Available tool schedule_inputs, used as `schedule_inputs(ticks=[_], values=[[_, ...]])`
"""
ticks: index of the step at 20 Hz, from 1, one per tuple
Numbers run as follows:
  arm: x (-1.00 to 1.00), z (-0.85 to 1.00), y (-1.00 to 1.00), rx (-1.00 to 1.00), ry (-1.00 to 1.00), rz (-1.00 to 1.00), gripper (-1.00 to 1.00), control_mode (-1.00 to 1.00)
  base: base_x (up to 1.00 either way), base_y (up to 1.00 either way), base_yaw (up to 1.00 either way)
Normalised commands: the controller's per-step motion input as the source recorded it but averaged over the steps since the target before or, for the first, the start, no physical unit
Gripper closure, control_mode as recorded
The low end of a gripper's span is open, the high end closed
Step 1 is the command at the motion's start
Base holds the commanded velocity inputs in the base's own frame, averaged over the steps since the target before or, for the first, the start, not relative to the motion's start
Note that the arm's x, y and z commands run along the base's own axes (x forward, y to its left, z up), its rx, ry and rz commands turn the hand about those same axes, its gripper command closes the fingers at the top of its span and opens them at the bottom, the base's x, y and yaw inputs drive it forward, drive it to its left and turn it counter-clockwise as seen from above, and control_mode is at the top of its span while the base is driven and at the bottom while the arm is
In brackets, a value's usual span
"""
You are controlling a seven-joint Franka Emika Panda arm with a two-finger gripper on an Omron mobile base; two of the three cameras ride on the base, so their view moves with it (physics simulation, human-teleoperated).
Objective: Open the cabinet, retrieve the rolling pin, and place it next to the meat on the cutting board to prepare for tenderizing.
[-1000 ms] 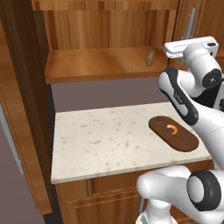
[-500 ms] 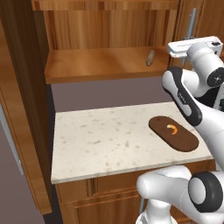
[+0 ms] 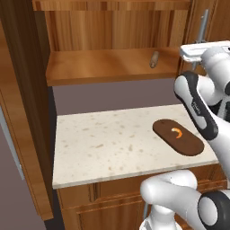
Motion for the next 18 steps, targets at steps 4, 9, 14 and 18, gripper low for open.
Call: schedule_inputs(ticks=[4,9,14,18], values=[[-0.89,-0.12,-0.41,0.07,-0.04,0.11,1.00,-1.00,0.00,0.00,0.00],[-1.00,-0.11,-0.50,0.07,-0.03,0.10,1.00,-1.00,0.00,0.00,0.00],[-0.96,-0.08,-0.56,0.05,-0.01,0.10,1.00,-1.00,0.00,0.00,0.00],[-0.34,-0.12,-0.23,0.00,0.02,0.02,-1.00,-1.00,0.00,0.00,0.00]])
